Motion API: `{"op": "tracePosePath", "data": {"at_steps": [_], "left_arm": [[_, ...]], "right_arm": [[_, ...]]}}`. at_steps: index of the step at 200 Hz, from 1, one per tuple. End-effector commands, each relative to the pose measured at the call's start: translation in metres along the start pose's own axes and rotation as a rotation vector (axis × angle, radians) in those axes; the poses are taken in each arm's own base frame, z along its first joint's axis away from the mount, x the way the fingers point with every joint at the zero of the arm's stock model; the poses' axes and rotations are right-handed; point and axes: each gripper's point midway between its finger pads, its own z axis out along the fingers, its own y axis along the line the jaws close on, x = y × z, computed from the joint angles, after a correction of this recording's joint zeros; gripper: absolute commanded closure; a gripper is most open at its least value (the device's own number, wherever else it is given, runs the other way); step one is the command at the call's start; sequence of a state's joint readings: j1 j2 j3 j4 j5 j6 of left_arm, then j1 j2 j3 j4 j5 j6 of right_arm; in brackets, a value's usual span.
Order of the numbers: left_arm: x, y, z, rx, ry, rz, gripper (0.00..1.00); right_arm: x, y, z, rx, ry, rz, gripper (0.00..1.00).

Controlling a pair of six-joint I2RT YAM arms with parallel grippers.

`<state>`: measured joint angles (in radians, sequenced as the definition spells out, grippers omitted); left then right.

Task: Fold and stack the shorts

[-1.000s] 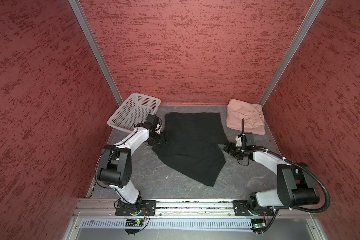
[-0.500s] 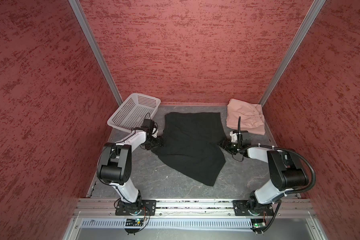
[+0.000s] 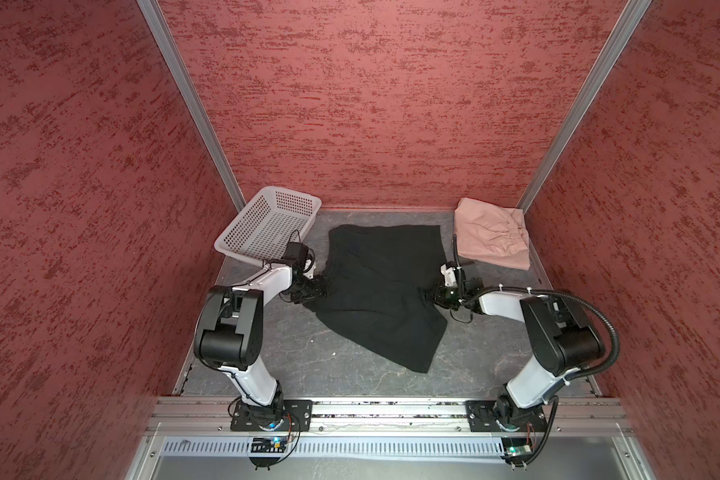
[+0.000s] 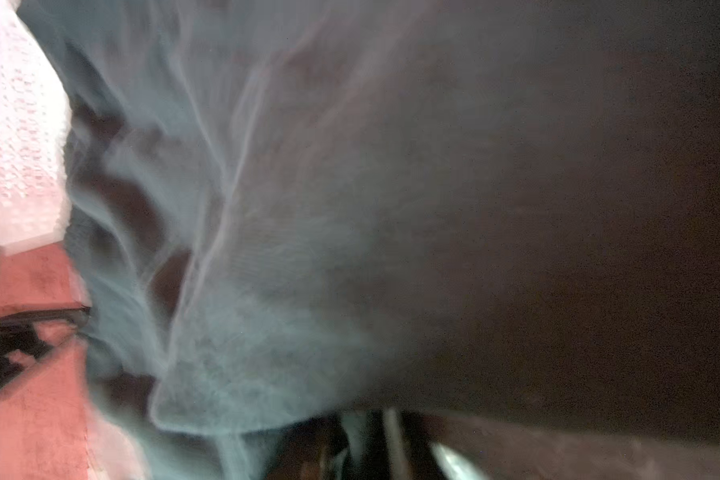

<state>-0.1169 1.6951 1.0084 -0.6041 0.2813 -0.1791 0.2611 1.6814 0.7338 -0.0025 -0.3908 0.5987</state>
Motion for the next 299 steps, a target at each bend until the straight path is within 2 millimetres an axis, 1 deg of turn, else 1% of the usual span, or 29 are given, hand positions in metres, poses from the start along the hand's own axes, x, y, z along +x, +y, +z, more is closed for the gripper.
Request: {"op": "tracePosePath", "data": {"at_steps": [1, 10, 32, 46, 57, 77, 103, 110, 118, 122, 143, 152, 159, 168, 170, 181, 191, 215, 217, 223, 225, 229, 235, 245, 271, 290, 299], "left_arm": [[0.014, 0.003, 0.006, 0.006, 0.047, -0.022, 0.32], [0.015, 0.004, 0.007, 0.004, 0.048, -0.023, 0.32], [0.017, 0.005, 0.008, 0.000, 0.054, -0.028, 0.34], [0.019, 0.006, 0.009, -0.001, 0.061, -0.034, 0.35], [0.021, 0.006, 0.009, -0.004, 0.066, -0.037, 0.35], [0.022, 0.007, 0.008, -0.007, 0.072, -0.042, 0.37], [0.024, 0.008, 0.008, -0.011, 0.085, -0.057, 0.37], [0.025, 0.007, 0.008, -0.007, 0.091, -0.061, 0.38], [0.026, 0.007, 0.009, -0.006, 0.097, -0.066, 0.38], [0.026, 0.007, 0.009, -0.005, 0.099, -0.068, 0.38], [0.028, 0.008, 0.010, -0.006, 0.106, -0.077, 0.38], [0.029, 0.008, 0.011, -0.008, 0.111, -0.079, 0.38], [0.029, 0.009, 0.012, -0.009, 0.113, -0.081, 0.38], [0.029, 0.010, 0.013, -0.009, 0.118, -0.081, 0.38], [0.029, 0.009, 0.013, -0.009, 0.118, -0.081, 0.38], [0.029, 0.011, 0.013, -0.010, 0.124, -0.085, 0.38], [0.029, 0.010, 0.013, -0.007, 0.123, -0.084, 0.38], [0.027, 0.008, 0.009, -0.001, 0.117, -0.083, 0.39], [0.027, 0.008, 0.009, 0.000, 0.117, -0.083, 0.39], [0.027, 0.007, 0.008, 0.000, 0.114, -0.082, 0.39], [0.027, 0.007, 0.007, 0.001, 0.113, -0.081, 0.39], [0.027, 0.007, 0.006, 0.001, 0.110, -0.080, 0.39], [0.027, 0.008, 0.005, -0.002, 0.108, -0.080, 0.39], [0.026, 0.009, 0.004, -0.006, 0.106, -0.085, 0.38], [0.023, 0.011, 0.003, 0.000, 0.105, -0.094, 0.38], [0.018, 0.008, 0.002, 0.010, 0.100, -0.088, 0.38], [0.017, 0.008, 0.002, 0.011, 0.102, -0.085, 0.38]], "right_arm": [[0.009, -0.024, -0.011, 0.162, 0.014, 0.029, 0.97], [0.003, -0.021, -0.018, 0.184, -0.009, 0.015, 1.00], [-0.008, -0.011, -0.037, 0.239, -0.061, -0.022, 1.00], [-0.011, -0.011, -0.051, 0.329, -0.079, -0.057, 1.00], [-0.012, -0.014, -0.061, 0.417, -0.087, -0.085, 1.00], [-0.008, -0.023, -0.075, 0.533, -0.074, -0.115, 1.00], [-0.006, -0.035, -0.087, 0.644, -0.066, -0.135, 1.00], [-0.006, -0.038, -0.090, 0.664, -0.061, -0.140, 0.95], [-0.005, -0.040, -0.091, 0.678, -0.056, -0.145, 0.86], [-0.005, -0.040, -0.092, 0.682, -0.054, -0.147, 0.84], [-0.007, -0.038, -0.100, 0.688, -0.066, -0.149, 0.76], [-0.009, -0.033, -0.104, 0.670, -0.078, -0.151, 0.71], [-0.011, -0.027, -0.106, 0.643, -0.088, -0.148, 0.71], [-0.012, -0.021, -0.105, 0.601, -0.089, -0.140, 0.73], [-0.014, -0.016, -0.109, 0.577, -0.105, -0.138, 0.74], [-0.014, -0.007, -0.110, 0.503, -0.119, -0.119, 0.89], [-0.013, -0.006, -0.109, 0.460, -0.122, -0.095, 1.00], [0.000, -0.018, -0.097, 0.432, -0.077, -0.058, 1.00], [0.002, -0.019, -0.096, 0.429, -0.070, -0.056, 0.98], [0.004, -0.020, -0.094, 0.419, -0.062, -0.051, 0.83], [0.006, -0.021, -0.093, 0.418, -0.058, -0.048, 0.80], [0.009, -0.021, -0.091, 0.405, -0.055, -0.042, 0.75], [0.012, -0.022, -0.089, 0.393, -0.053, -0.038, 0.70], [0.016, -0.026, -0.086, 0.382, -0.052, -0.020, 0.56], [0.031, -0.043, -0.077, 0.365, -0.031, 0.027, 0.50], [0.036, -0.049, -0.070, 0.339, -0.037, 0.051, 0.50], [0.038, -0.049, -0.067, 0.320, -0.039, 0.063, 0.53]]}}
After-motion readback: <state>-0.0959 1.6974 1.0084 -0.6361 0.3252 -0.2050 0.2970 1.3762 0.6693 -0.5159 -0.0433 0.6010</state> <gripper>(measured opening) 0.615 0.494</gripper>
